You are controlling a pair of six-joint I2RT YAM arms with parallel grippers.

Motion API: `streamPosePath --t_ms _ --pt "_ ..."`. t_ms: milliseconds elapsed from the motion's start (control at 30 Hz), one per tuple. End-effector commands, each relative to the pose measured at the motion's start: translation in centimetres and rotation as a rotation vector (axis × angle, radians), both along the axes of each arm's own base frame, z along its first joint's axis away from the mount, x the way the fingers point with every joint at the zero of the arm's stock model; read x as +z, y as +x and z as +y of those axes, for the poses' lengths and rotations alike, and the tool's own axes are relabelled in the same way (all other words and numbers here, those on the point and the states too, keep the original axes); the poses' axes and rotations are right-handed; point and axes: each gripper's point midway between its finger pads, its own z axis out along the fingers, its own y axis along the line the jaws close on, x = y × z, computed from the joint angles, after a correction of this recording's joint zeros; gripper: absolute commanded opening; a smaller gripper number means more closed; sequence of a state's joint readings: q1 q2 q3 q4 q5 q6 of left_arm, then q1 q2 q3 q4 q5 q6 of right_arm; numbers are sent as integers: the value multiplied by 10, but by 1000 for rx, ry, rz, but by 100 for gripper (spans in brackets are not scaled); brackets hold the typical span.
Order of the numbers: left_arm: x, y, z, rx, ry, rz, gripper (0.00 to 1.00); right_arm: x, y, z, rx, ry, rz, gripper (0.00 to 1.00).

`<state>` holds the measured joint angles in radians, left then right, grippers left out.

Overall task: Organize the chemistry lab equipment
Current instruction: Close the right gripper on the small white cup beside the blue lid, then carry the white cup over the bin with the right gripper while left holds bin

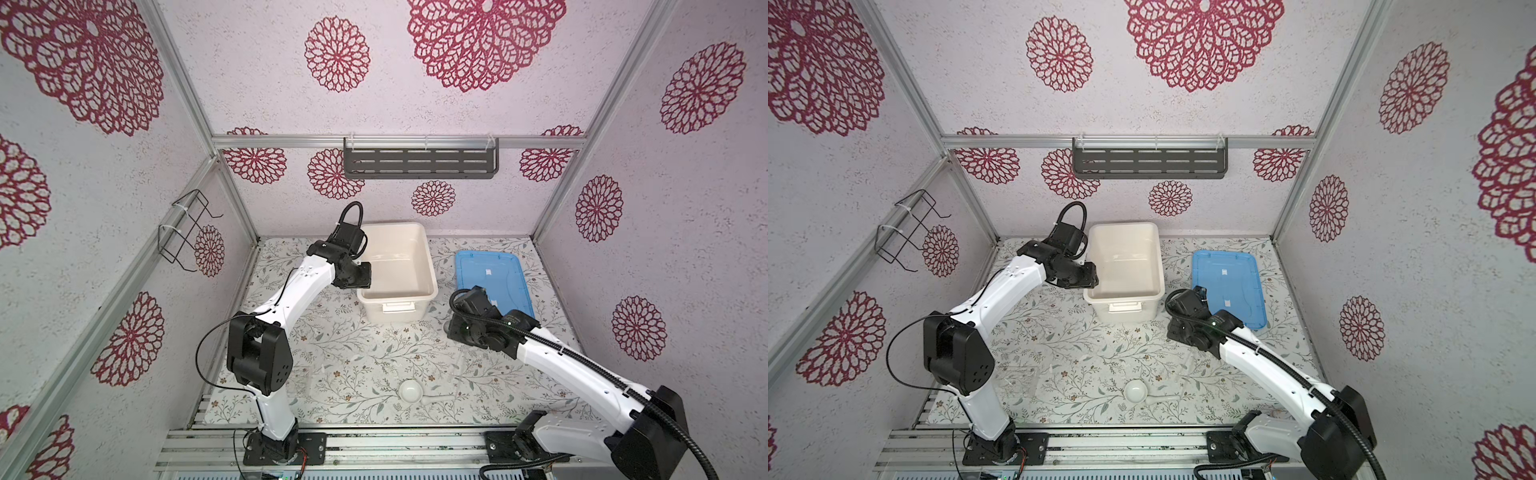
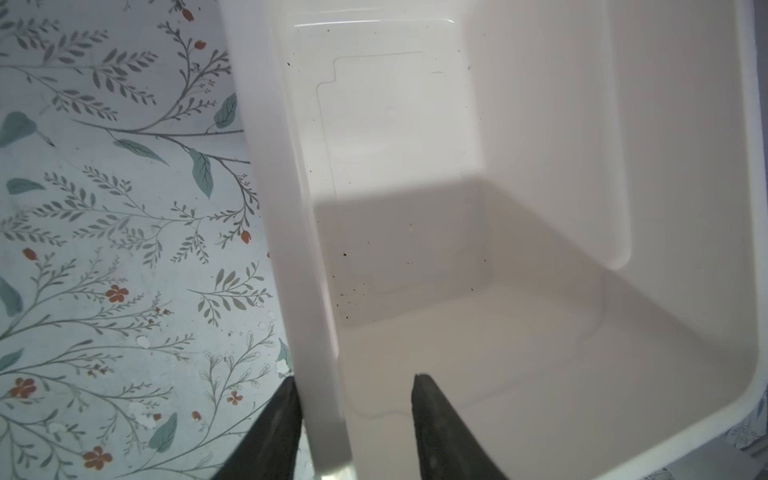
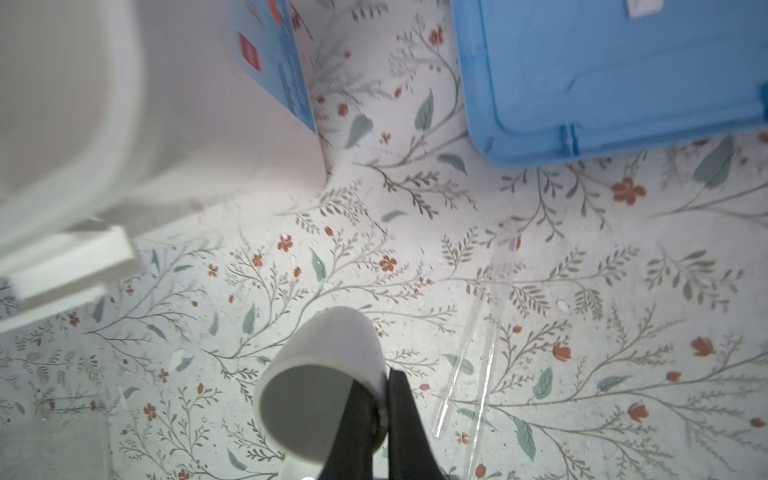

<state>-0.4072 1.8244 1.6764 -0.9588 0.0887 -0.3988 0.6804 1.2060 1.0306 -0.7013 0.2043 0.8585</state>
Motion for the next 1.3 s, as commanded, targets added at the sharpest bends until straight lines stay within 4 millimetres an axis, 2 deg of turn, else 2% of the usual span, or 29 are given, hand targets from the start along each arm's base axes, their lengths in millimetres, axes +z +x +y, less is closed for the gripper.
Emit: streamPosePath --t_ms 0,133,233,367,467,533,567,667,800,1067,1200,1267 --pt "-1 -5 -3 -50 25 11 41 36 7 -23 4 -104 -69 0" --pt "-7 -7 6 -66 87 23 39 75 20 -22 37 -124 -134 0" --pt "-5 -9 10 -76 114 34 34 97 29 -13 84 -122 -160 0" --pt "-1 -7 9 -90 114 17 28 111 39 3 139 -102 -168 0" --pt "0 -4 9 -90 123 11 27 116 44 11 160 -94 -169 0" --pt "0 -3 9 -85 127 14 33 118 46 15 172 -92 -165 0" --pt "-1 -1 10 -77 134 15 41 119 47 16 177 -90 -163 0" --pt "-2 4 12 -45 142 9 56 119 49 23 193 -72 -157 0" --pt "-4 16 16 29 146 -30 58 117 50 29 207 -51 -149 0" --pt "-14 29 4 22 112 -27 33 117 49 31 219 -45 -144 0" --pt "-16 25 2 -17 119 -4 20 118 49 30 230 -62 -139 0" --pt "-15 22 2 -34 124 6 17 119 49 30 232 -64 -142 0"
